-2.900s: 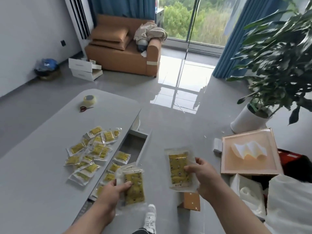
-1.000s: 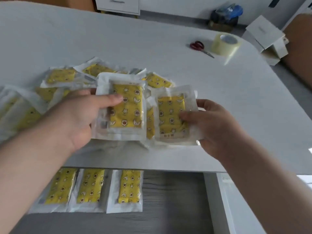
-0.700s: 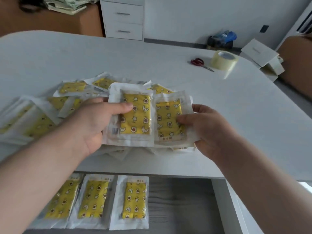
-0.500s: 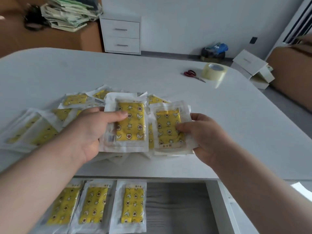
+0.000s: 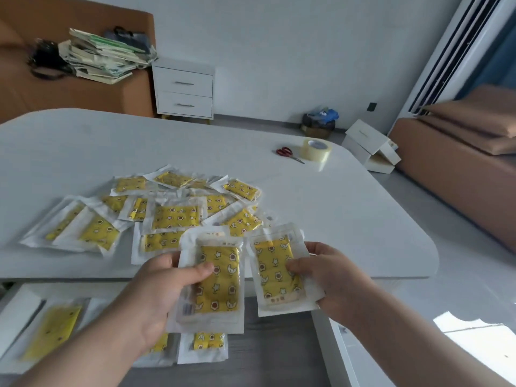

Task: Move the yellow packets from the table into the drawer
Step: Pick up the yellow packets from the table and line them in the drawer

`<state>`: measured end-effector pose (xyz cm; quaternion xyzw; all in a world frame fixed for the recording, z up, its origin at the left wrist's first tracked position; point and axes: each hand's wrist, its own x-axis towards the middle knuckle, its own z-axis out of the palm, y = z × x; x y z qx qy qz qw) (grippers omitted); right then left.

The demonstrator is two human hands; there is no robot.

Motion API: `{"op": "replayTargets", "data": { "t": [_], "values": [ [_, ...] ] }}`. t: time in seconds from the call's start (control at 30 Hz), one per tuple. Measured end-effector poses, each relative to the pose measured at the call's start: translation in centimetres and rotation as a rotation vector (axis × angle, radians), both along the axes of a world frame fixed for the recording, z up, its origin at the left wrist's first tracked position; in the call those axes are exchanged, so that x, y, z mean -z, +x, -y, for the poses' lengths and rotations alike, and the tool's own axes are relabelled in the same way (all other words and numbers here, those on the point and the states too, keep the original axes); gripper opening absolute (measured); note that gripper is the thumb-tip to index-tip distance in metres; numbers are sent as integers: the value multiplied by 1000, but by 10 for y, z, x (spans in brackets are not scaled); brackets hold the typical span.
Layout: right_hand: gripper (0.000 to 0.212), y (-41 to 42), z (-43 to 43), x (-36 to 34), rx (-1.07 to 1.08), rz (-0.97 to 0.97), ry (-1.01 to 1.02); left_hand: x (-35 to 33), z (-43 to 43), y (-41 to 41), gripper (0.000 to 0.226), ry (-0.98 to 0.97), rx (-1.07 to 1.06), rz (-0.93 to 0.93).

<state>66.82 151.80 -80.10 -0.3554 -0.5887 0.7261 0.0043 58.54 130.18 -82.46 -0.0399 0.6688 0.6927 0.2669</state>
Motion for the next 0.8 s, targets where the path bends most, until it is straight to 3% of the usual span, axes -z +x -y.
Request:
{"op": "replayTargets", "data": {
  "t": [0.1,0.27,0.43,0.63,0.8],
  "values": [
    [32,24,1,7,-16,67,15,12,4,16,28,-59,17,17],
    [28,58,-6,42,-58,213,51,38,-2,37,41,-146,96,113],
    [32,57,-17,69,-80,341,137,74,-11,42,80,-322,92,156],
    [42,23,-21,105,-82,380,223,92,-34,29,23,-424,83,142],
    [21,4,-26,131,-40,415,267,111,-60,9,19,-501,95,136]
  ]
}}
